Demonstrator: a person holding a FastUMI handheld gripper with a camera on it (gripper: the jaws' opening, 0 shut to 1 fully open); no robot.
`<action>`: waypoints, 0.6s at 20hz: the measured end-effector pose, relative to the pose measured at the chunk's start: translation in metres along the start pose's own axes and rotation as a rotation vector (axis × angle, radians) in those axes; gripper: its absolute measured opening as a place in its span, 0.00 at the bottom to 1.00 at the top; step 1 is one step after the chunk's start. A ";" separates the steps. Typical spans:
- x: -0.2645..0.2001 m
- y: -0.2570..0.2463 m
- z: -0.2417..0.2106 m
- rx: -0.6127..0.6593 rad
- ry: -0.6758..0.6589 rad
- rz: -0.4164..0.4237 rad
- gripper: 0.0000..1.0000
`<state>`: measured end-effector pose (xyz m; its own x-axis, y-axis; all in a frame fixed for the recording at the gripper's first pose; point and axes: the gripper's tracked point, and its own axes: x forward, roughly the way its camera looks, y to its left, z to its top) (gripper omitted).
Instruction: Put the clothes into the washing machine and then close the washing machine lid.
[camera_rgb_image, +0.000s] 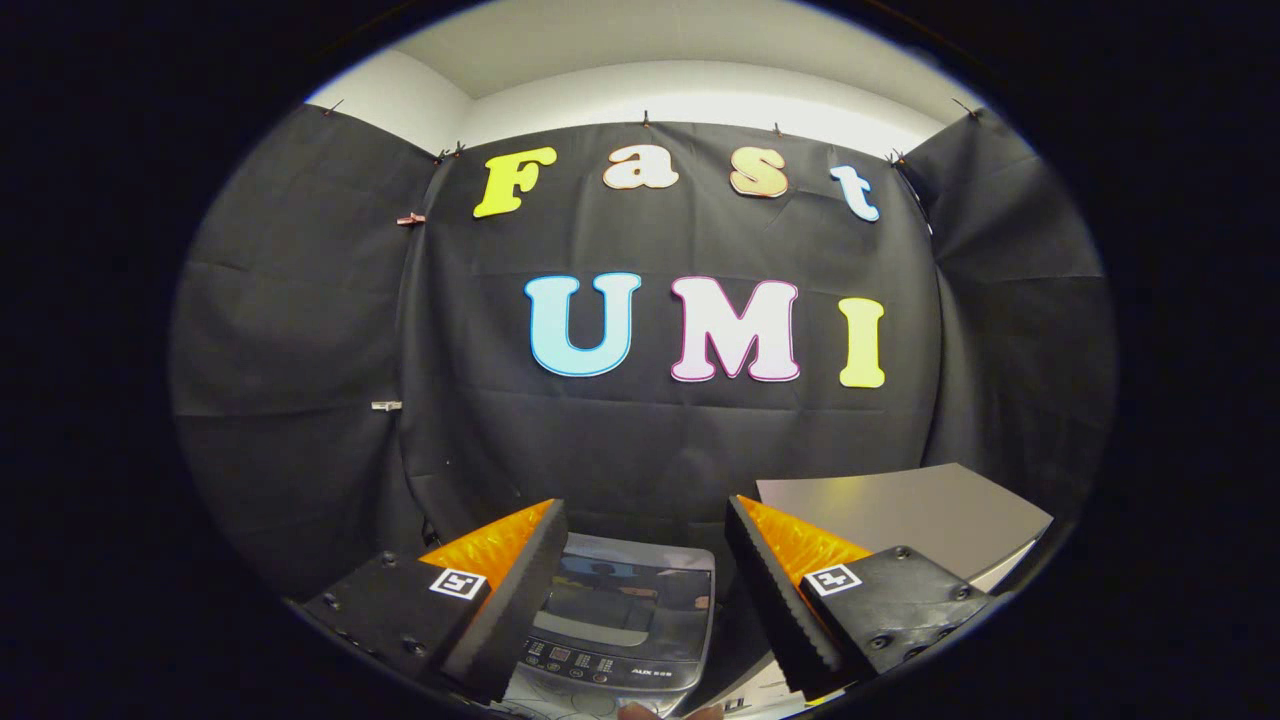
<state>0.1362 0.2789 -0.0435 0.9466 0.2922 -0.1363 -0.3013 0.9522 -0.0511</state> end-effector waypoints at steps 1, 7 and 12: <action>-0.004 -0.002 0.002 -0.002 0.000 -0.003 0.99; -0.028 -0.025 0.012 -0.008 -0.024 -0.047 1.00; -0.053 -0.045 0.016 0.011 -0.044 -0.079 1.00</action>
<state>0.1013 0.2225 -0.0185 0.9715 0.2198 -0.0886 -0.2247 0.9732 -0.0491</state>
